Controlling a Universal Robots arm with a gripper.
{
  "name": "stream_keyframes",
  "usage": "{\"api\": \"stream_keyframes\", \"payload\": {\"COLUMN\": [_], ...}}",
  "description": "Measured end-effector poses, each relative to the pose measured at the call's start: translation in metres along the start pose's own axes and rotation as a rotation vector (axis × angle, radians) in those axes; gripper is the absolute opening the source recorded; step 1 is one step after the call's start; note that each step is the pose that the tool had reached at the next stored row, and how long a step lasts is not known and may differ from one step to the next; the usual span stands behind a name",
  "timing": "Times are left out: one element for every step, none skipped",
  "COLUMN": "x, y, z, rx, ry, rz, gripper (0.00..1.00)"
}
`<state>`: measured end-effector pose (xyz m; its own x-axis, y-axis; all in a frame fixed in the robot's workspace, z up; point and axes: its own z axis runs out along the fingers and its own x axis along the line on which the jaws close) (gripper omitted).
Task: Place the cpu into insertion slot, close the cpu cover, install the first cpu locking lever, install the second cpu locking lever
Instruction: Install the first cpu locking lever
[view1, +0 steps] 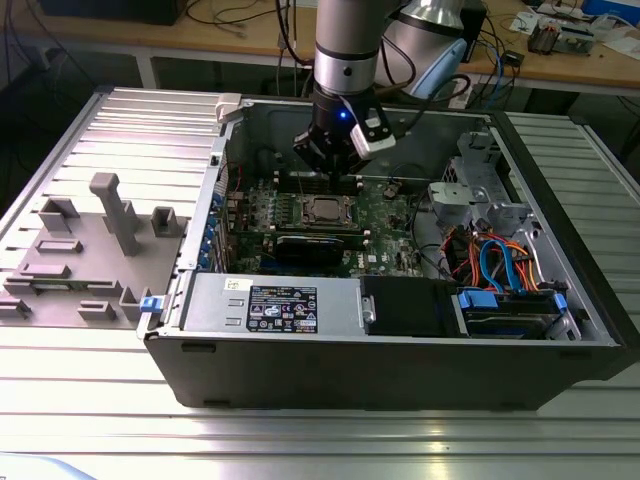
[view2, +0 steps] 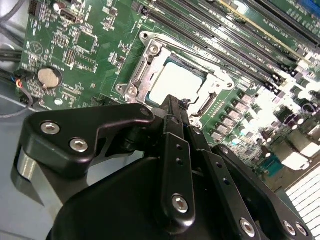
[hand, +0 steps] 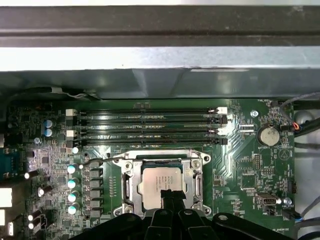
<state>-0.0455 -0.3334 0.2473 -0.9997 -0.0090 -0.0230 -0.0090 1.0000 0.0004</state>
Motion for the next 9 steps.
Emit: {"api": "stream_keyframes", "payload": {"x": [0.0000,0.0000,0.0000,0.0000,0.0000,0.0000,0.0000,0.0000,0.0000], "y": [0.0000,0.0000,0.0000,0.0000,0.0000,0.0000,0.0000,0.0000,0.0000], "z": [0.0001,0.0002,0.0003,0.0004,0.0004,0.0004,0.0004,0.0004,0.0004], "rx": [-0.0007,-0.0011,-0.0015,-0.0022,-0.0024,-0.0026,-0.0026,-0.0026,-0.0026], "ry": [0.0000,0.0000,0.0000,0.0000,0.0001,0.0001,0.0000,0.0001,0.0001], "rz": [-0.031,-0.050,-0.068,-0.099,-0.111,-0.114,-0.114,-0.114,-0.115], "gripper": [0.11,0.11,0.11,0.11,0.11,0.11,0.11,0.11,0.11]}}
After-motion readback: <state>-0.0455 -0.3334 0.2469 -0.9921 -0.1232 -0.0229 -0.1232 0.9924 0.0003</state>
